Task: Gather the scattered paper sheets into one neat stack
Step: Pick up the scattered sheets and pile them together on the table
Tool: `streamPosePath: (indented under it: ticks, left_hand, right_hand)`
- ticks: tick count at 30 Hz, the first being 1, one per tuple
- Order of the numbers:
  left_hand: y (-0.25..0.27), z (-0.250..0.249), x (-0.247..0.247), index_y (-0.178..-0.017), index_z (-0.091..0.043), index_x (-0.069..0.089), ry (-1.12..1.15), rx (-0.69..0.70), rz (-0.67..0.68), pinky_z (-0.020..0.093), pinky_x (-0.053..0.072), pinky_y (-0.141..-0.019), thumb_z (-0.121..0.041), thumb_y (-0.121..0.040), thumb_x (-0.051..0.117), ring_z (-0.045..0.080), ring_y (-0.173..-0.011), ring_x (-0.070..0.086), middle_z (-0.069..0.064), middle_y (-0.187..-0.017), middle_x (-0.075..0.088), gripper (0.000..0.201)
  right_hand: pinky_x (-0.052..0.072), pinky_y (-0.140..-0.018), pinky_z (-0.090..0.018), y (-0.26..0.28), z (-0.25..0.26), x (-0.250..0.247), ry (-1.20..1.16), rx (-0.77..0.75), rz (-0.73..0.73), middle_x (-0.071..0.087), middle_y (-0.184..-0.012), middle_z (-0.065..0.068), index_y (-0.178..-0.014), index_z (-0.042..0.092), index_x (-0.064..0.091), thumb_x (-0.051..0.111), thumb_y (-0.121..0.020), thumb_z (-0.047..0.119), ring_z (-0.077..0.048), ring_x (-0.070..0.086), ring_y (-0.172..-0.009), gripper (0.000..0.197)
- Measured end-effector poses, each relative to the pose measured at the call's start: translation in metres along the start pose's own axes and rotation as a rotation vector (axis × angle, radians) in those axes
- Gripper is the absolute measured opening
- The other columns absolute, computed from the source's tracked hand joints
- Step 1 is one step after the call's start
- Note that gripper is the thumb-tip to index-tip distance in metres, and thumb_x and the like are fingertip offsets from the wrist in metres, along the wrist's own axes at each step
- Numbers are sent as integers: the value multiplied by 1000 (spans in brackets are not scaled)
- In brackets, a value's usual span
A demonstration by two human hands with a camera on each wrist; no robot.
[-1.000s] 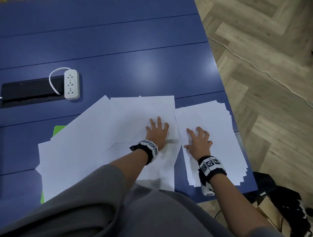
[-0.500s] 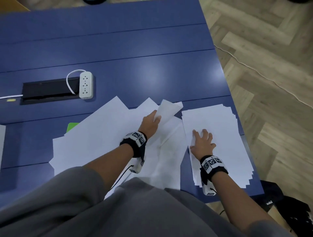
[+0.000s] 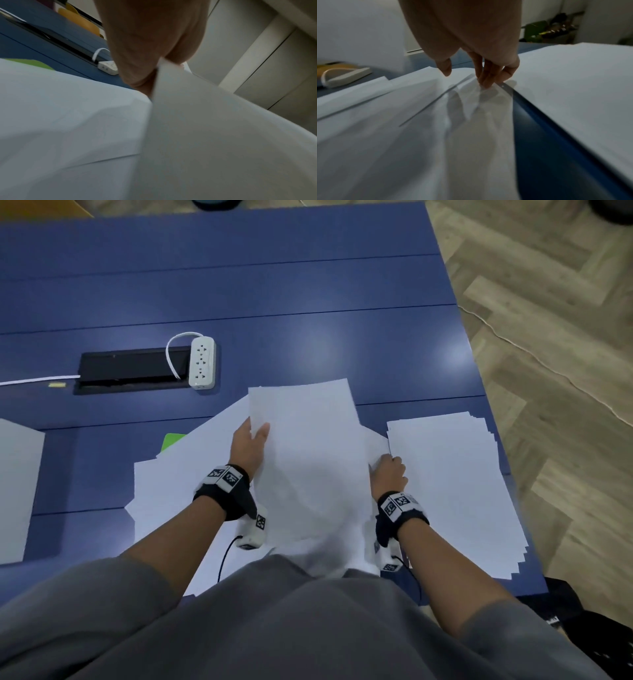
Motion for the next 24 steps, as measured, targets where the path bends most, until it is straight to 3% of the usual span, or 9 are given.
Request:
streamPosePath:
  ticks: [4,7,9,11,13,16,19,22,24]
  left_hand:
    - [2,37,-34,-122,-9,58,-238,-67,-6,44,48,-94,-8,-92,50,31,-107,59,10,-116,63,30]
    - [6,59,-51,-122,-6,58,-384,-126,17,44,46,-95,-4,-91,50,34,-109,57,16,-119,62,33]
    - [8,70,-60,-122,-4,58,-426,-151,16,41,45,-93,-1,-90,49,36,-109,57,18,-119,62,33]
    - [10,80,-66,-120,-3,60,-435,-179,9,41,45,-91,-1,-91,49,36,-108,57,19,-118,63,31]
    - [10,85,-68,-117,-3,61,-416,-218,9,41,47,-91,-5,-92,50,36,-108,58,18,-116,64,28]
    - [9,82,-65,-116,-2,61,-460,-225,43,35,44,-86,-10,-93,51,35,-108,58,18,-115,64,26]
    - [6,77,-62,-125,-4,55,-492,-204,70,34,40,-91,-9,-95,49,36,-115,54,18,-124,60,31]
    - [3,80,-58,-126,-3,50,-434,-238,68,34,39,-90,-4,-93,47,35,-114,53,18,-125,58,33]
    - [1,85,-54,-126,-4,50,-343,-281,60,36,43,-94,-3,-91,47,34,-113,54,16,-124,58,35]
  right_hand:
    - [35,-95,-45,-15,6,1,-163,150,-29,43,-128,-13,-122,3,42,58,-86,51,-31,41,-120,61]
    - [35,-94,-45,-24,8,5,-145,165,-40,42,-127,-12,-121,5,44,61,-86,46,-31,40,-120,57]
    - [38,-90,-40,-31,9,10,-210,129,-44,47,-121,-12,-111,6,52,64,-86,35,-31,44,-115,40]
    - [40,-74,-26,-33,12,11,-417,72,-57,56,-100,-9,-85,9,55,66,-85,18,-29,52,-96,14]
    - [36,-57,-19,-34,17,6,-596,6,-81,50,-75,-1,-69,14,44,62,-86,6,-24,48,-78,26]
    - [36,-63,-24,-29,30,-14,-681,-76,-155,43,-74,2,-81,11,41,53,-93,8,-22,44,-72,17]
    - [37,-63,-23,-21,47,-48,-727,-182,-273,48,-80,2,-100,8,43,43,-98,10,-15,45,-64,3]
    - [39,-57,-9,-13,66,-82,-779,-296,-369,49,-86,3,-117,7,47,40,-99,8,2,47,-64,19]
    - [44,-62,-19,-6,81,-100,-776,-417,-391,49,-79,9,-113,14,53,41,-99,10,3,46,-63,19]
Point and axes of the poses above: each hand's wrist, its own y-axis away from the middle knuckle, its own x-axis out of the palm, z = x × y, the point moved 5 cm from there along -y, towards the middle knuckle
